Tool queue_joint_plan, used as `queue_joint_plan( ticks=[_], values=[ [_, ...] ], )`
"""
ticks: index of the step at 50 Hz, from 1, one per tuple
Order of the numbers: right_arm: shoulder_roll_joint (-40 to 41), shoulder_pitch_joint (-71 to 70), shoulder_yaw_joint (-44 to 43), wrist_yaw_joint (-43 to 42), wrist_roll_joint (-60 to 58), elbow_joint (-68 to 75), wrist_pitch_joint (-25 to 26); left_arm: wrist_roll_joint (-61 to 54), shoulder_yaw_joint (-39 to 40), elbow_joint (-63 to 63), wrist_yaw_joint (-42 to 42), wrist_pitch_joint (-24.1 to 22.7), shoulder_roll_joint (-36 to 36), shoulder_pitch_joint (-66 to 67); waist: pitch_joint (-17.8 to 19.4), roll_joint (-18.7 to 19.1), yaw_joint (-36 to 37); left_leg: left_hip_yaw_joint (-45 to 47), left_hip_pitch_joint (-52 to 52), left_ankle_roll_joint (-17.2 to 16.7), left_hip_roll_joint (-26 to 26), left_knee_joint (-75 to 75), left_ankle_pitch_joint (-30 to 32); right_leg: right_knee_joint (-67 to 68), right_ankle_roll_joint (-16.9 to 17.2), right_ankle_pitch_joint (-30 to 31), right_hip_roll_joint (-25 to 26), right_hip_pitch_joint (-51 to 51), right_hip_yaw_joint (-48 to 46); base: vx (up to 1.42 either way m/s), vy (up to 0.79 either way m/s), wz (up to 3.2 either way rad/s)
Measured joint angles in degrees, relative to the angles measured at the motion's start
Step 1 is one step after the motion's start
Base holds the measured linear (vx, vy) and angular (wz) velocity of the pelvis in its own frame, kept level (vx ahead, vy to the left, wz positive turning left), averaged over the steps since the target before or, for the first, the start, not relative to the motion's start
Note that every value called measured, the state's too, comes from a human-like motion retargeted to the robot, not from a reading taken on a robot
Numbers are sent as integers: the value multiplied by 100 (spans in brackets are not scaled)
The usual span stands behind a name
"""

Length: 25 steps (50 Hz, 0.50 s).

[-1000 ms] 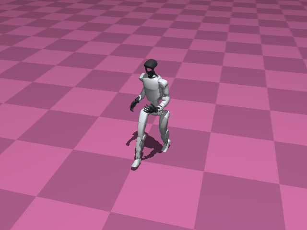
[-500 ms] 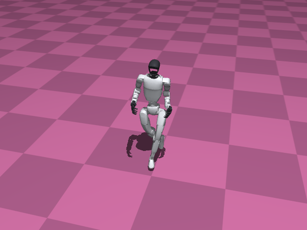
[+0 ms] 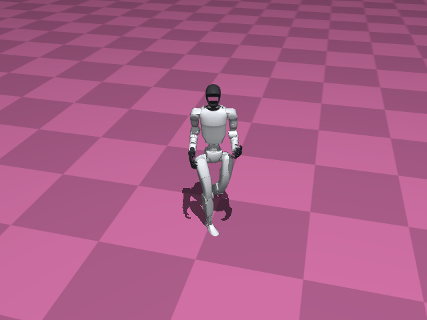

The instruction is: Walk run

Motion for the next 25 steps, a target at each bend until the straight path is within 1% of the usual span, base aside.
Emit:
queue_joint_plan(
  ticks=[1, 2, 3, 5, 6, 8, 10, 13, 15, 16, 17, 18, 19, 20, 21, 22, 23, 24, 25],
  values=[
    [122, -303, -122, -17, 72, 160, -18, 186, 131, 277, -188, 72, -111, 117, 14, -11, 75, 60, -351, -54, 134, 633, 0, -11, 38, -5, -375, 139, -640, 100, -38, 39],
    [224, -580, -177, -12, 165, 282, -26, 336, 235, 523, -312, 129, -239, 250, -3, -86, 116, 100, -658, -30, 121, 1024, -85, -66, 41, -17, -698, 294, -1080, 98, -33, 51],
    [287, -804, -94, 35, 298, 329, -11, 414, 283, 708, -306, 155, -404, 415, -79, -287, 90, 100, -880, 153, -185, 928, -338, -208, -28, -43, -921, 481, -1122, 110, -35, 13],
    [418, -1154, 252, 144, 782, 296, -13, 239, 409, 942, -368, 247, -639, 801, -113, -517, 284, 481, -1356, 624, -293, 853, -1166, -350, -148, -141, -866, 843, -653, 125, -34, -45],
    [443, -1226, 345, 169, 1083, 161, -89, 18, 454, 972, -475, 351, -663, 1020, -80, -565, 332, 567, -1619, 718, -242, 799, -1622, -497, -213, -26, -845, 1030, -681, 112, -28, -36],
    [431, -1309, 522, 174, 1595, -157, -257, -210, 611, 1016, -663, 529, -668, 1428, -35, -731, 585, 921, -2092, 806, -125, 405, -2386, -796, -254, 433, -936, 1386, -930, 105, -29, -44],
    [319, -1309, 672, 219, 1900, -515, -390, -164, 809, 1019, -782, 579, -566, 1749, 1, -867, 999, 1284, -2478, 848, 27, -439, -2764, -1040, -246, 1037, -944, 1710, -1153, 112, -32, -87],
    [67, -1173, 639, 484, 1760, -893, -349, 43, 1004, 956, -729, 456, -451, 1989, 114, -836, 1391, 1480, -2612, 1067, 67, -2303, -3025, -1261, -251, 1941, -670, 2246, -1257, 120, -26, -44],
    [-115, -1042, 578, 555, 1455, -975, -240, 111, 1025, 852, -615, 362, -464, 2007, 197, -843, 1553, 1214, -2530, 1140, -95, -3324, -3253, -1318, -234, 2447, -664, 2656, -1644, 140, -26, -26],
    [-198, -971, 583, 506, 1288, -938, -200, 144, 1017, 769, -544, 315, -476, 1982, 206, -891, 1569, 1108, -2489, 1255, -142, -3568, -3047, -1217, -215, 2693, -664, 2795, -1653, 122, -28, -22],
    [-288, -888, 603, 455, 1136, -884, -164, 189, 1008, 684, -475, 261, -485, 1956, 201, -948, 1594, 1087, -2441, 1477, -188, -3720, -2939, -1062, -178, 2966, -682, 2903, -1665, 116, -29, -34],
    [-389, -781, 653, 402, 1015, -795, -137, 260, 994, 591, -411, 195, -488, 1928, 167, -1022, 1635, 1236, -2378, 1913, -231, -3686, -3026, -798, -106, 3290, -734, 2953, -1682, 141, -33, -29],
    [-485, -605, 674, 406, 900, -674, -136, 388, 940, 532, -322, 111, -475, 1901, 147, -1150, 1615, 1276, -2265, 2116, -342, -3319, -3451, -24, -65, 3443, -826, 2837, -1680, 166, -38, -8],
    [-579, -394, 681, 439, 789, -536, -147, 545, 867, 490, -220, 19, -453, 1875, 133, -1307, 1563, 1262, -2126, 2203, -487, -2785, -4044, 1006, -39, 3510, -937, 2637, -1667, 163, -23, 77],
    [-676, -271, 609, 608, 677, -292, -151, 630, 796, 549, -106, -13, -485, 1601, 157, -1401, 1318, 851, -2061, 2186, -811, -2506, -4281, 2150, 139, 3510, -1079, 2285, -1602, 146, -10, 112],
    [-756, -182, 550, 792, 562, -20, -127, 658, 749, 603, -14, -8, -528, 1283, 171, -1450, 1149, 677, -1955, 2167, -968, -2316, -4482, 3067, 242, 3510, -1217, 1973, -1592, 116, -2, 78],
    [-803, -160, 516, 1004, 439, 311, -47, 574, 750, 648, 35, 67, -596, 876, 162, -1408, 1133, 976, -1766, 2144, -795, -2309, -4610, 3531, 197, 3510, -1347, 1741, -1694, 114, -17, -3],
    [-812, -49, 477, 1172, 341, 539, 38, 447, 669, 604, 15, 161, -683, 539, 115, -1216, 1180, 993, -1562, 2079, -535, -2489, -4617, 3457, 60, 3510, -1205, 1543, -1811, 123, -29, -53],
    [-802, 107, 434, 1317, 255, 715, 125, 299, 546, 516, -41, 264, -781, 237, 48, -949, 1259, 871, -1349, 1993, -232, -2762, -4564, 3114, -124, 3510, -929, 1362, -1934, 120, -31, -32]
  ],
)
